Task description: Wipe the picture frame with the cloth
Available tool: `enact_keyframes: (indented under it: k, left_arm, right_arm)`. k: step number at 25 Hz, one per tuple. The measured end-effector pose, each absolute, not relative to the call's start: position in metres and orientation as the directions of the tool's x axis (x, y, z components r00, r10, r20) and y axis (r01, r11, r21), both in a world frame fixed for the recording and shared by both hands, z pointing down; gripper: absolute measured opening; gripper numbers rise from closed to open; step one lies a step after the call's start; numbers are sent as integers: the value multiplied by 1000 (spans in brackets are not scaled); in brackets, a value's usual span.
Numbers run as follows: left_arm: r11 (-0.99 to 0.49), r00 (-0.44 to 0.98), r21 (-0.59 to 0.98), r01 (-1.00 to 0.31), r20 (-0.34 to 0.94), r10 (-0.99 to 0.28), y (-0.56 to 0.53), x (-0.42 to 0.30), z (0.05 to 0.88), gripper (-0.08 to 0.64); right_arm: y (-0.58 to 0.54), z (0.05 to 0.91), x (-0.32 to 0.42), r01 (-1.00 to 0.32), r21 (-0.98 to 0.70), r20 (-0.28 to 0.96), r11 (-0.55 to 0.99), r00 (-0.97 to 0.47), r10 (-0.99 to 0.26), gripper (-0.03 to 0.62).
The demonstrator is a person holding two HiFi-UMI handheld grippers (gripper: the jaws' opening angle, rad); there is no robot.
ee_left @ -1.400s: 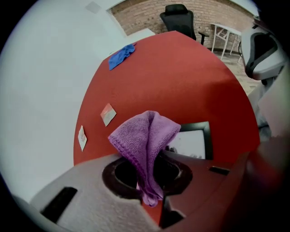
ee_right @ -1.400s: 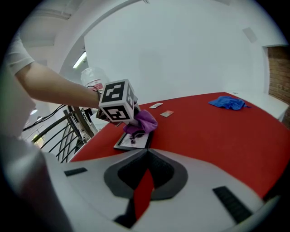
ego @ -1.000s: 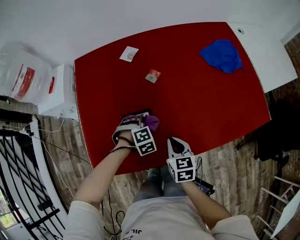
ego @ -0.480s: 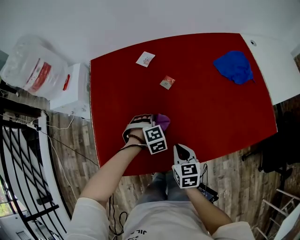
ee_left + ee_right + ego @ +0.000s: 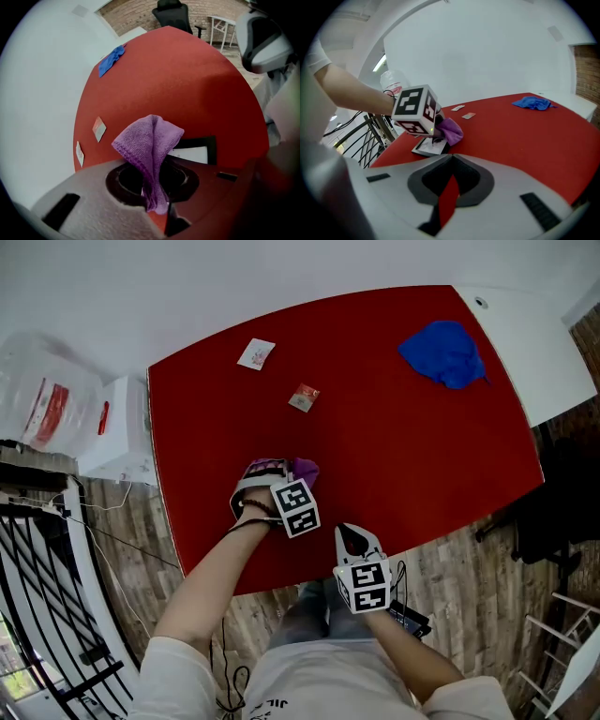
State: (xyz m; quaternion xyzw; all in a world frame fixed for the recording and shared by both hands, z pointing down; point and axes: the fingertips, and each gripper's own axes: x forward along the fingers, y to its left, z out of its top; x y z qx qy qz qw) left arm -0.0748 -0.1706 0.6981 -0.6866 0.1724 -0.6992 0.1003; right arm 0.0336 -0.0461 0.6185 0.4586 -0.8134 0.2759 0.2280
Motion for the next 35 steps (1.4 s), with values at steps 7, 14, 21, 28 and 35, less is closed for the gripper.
enact_keyframes:
  k: [7,14,21,28,35]
  left_arm:
    - [-919,-19,-393,-41,920,-392,-115,-65,686,63]
    - [-853,17,-522,-6,853,-522,-88,-73,674,63]
    - [-854,18,-520,17,854,-520,-73,-79,677,63]
    - [-781,199,-439,-444,802,-563,-69,-88,616,63]
    - [-468,327,-74,-881,620,-713,-10,-107,528,63]
  right_arm:
    - [-53,618,32,-868,-238,620,435,-481,-620,5]
    - [-48,616,24,-860,-245,616,447,-494,-614,5]
    - [-41,615,19,-857,-247,615,453,-500,-610,5]
    - [-42,583,7,-832,-219,577,509,-531,-620,5]
    - [-17,530,-6,-783,-177,558,597,-579,-594,5]
